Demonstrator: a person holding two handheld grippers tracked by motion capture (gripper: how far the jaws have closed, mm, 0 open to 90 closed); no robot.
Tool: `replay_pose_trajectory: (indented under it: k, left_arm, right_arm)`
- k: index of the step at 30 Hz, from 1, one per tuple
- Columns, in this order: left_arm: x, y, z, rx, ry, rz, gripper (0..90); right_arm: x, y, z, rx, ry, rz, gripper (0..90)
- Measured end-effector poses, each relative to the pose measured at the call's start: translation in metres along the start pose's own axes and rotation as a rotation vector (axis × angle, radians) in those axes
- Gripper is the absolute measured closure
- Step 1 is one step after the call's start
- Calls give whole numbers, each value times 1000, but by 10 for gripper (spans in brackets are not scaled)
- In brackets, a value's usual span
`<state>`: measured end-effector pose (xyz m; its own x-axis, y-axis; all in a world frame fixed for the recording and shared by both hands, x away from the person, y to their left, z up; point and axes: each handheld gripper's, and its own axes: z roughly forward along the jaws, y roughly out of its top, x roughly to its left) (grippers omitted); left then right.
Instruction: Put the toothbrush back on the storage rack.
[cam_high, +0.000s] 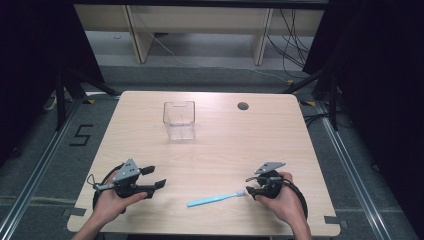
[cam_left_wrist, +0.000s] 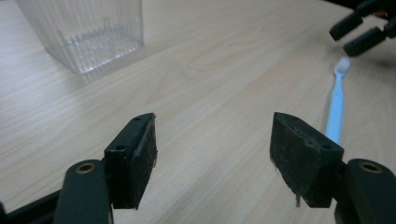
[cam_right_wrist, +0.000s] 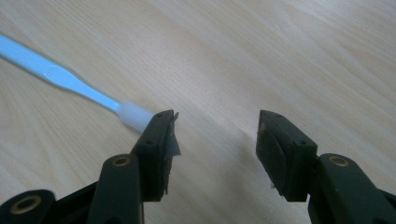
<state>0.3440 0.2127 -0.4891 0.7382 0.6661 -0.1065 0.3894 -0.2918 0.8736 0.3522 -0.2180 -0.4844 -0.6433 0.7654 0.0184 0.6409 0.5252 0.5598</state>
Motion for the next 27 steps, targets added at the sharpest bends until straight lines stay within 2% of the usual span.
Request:
replay_pose_trajectory:
  k: [1, 2, 3, 4, 8, 9, 10, 11, 12, 13, 14, 16, 17, 19, 21, 22, 23, 27]
  left_arm:
    - [0, 0, 0, 0, 0, 0, 311]
    - [-3, 5, 3, 48, -25, 19, 311]
    - [-3, 5, 3, 48, -25, 19, 310]
    - [-5, 11, 6, 107, -61, 47, 309]
    - [-10, 25, 11, 181, -97, 118, 317]
    - [-10, 25, 11, 181, -97, 118, 320]
    - [-14, 32, 14, 230, -126, 137, 320]
    - [-14, 32, 14, 230, -126, 137, 321]
    - [-16, 39, 16, 291, -147, 182, 324]
    - [-16, 39, 16, 291, -147, 182, 325]
    - [-21, 44, 20, 318, -164, 189, 325]
    - [-23, 51, 23, 372, -180, 242, 324]
    - [-23, 51, 23, 372, -180, 242, 324]
    - [-31, 56, 28, 380, -196, 241, 325]
    - [-33, 58, 30, 388, -203, 253, 326]
    - [-36, 61, 33, 411, -216, 280, 327]
    - [-39, 62, 36, 421, -224, 288, 327]
    - [-46, 65, 45, 448, -254, 301, 338]
  right_arm:
    - [0, 0, 0, 0, 0, 0, 478]
    - [2, 2, 1, -4, -18, 7, 473]
    - [2, 2, 1, -4, -18, 7, 473]
    - [0, 6, -2, 32, -19, -18, 468]
    - [-1, 10, -5, 60, -29, -20, 465]
    - [-1, 10, -5, 60, -29, -20, 465]
    - [-3, 11, -5, 78, -41, -15, 465]
    - [-4, 12, -6, 88, -40, -20, 464]
    - [-6, 12, -7, 109, -41, -19, 462]
    - [-6, 12, -7, 109, -41, -19, 462]
    - [-9, 14, -7, 140, -50, -23, 463]
    - [-12, 15, -7, 166, -55, -18, 464]
    - [-12, 15, -8, 180, -59, -16, 466]
    - [-12, 17, -8, 198, -58, -2, 469]
    - [-13, 18, -8, 204, -58, -5, 470]
    - [-12, 19, -7, 208, -59, -16, 470]
    - [-12, 19, -7, 206, -56, -21, 470]
    - [-10, 19, -6, 222, -44, -21, 468]
